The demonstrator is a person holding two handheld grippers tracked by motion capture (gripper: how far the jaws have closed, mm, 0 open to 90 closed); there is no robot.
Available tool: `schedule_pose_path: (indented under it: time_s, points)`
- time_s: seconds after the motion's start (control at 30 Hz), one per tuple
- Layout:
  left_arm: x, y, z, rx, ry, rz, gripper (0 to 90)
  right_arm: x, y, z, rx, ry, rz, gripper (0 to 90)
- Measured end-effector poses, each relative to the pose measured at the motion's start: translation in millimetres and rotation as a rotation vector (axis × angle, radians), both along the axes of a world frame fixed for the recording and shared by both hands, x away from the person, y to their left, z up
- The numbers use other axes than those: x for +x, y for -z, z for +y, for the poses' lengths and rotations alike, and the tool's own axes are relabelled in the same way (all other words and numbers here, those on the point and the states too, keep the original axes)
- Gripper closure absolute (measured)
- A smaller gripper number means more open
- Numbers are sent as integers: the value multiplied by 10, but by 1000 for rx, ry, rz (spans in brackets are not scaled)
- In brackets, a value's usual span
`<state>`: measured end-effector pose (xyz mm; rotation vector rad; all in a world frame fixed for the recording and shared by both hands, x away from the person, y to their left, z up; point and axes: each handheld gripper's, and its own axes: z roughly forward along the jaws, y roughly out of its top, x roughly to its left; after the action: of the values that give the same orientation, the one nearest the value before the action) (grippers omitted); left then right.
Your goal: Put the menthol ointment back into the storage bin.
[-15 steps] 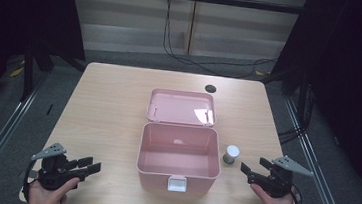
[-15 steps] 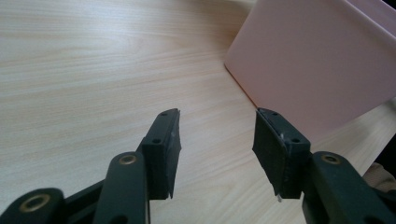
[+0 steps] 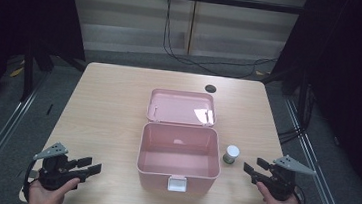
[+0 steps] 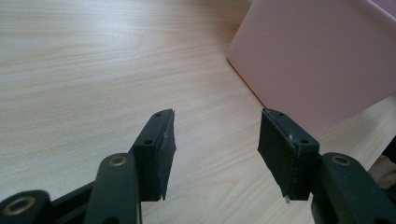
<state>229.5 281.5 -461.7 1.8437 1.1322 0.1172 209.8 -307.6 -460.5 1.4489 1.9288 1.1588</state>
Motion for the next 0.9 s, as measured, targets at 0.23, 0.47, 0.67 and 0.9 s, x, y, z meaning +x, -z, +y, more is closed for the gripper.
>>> schedule_pose_path:
  time_s: [0.23, 0.47, 0.67, 0.9]
  points:
    - [8, -3, -12, 3, -2, 1, 457, 59, -111, 66, 26, -66, 60, 360]
    - [10, -7, 5, 4, -15, -4, 473, 184, -176, 163, 4, -118, 89, 275]
    - [10, -3, 1, 9, -14, -1, 467, 237, -230, 182, -6, -132, 99, 230]
    - [14, 3, 10, 25, -34, 5, 458, 357, -314, 213, -26, -156, 133, 274]
